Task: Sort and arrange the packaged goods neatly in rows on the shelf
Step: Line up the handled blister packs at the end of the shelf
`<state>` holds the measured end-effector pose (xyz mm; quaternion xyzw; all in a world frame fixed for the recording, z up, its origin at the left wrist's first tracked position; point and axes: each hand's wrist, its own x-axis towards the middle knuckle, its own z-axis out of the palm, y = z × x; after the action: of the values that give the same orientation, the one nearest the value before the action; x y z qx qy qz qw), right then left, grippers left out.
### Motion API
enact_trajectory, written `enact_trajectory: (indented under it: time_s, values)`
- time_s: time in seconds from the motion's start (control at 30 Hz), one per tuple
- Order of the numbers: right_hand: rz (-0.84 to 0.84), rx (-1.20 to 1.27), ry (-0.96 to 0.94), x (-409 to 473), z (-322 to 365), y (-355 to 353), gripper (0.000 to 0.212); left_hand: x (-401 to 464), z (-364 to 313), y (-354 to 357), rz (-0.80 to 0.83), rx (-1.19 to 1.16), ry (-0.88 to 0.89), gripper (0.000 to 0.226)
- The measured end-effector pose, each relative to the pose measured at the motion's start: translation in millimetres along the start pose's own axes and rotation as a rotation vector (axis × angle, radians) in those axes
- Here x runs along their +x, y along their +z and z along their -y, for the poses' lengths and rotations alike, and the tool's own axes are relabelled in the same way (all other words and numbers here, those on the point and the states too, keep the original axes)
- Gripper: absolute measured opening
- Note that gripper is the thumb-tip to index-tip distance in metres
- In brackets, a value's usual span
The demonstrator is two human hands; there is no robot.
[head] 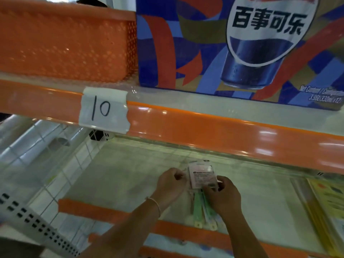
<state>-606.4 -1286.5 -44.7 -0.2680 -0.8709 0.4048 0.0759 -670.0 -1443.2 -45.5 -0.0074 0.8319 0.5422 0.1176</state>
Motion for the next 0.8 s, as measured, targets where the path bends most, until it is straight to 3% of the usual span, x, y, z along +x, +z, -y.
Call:
enact_trajectory:
  time_s: [0.13,0.4,0.53,0.67,0.8]
  values:
    - [-0.032,0.045,0.004,-4,5,-1,0.055,0,-3,-18,0.055,-0.007,0.002,0.009]
    - [-0.031,0.303,0.018,-18,40,20,0.038,-1,7,-80,0.184,-0.007,0.080,0.015]
    - [-0.002,0.387,0.040,-36,67,55,0.032,5,24,-119,0.195,-0.075,0.032,0.012]
    - [0.044,0.387,0.050,-52,82,99,0.052,10,46,-155,0.186,-0.140,-0.018,0.012]
    - [0.031,0.364,-0.063,-80,112,131,0.022,8,64,-185,0.209,-0.251,-0.097,0.016]
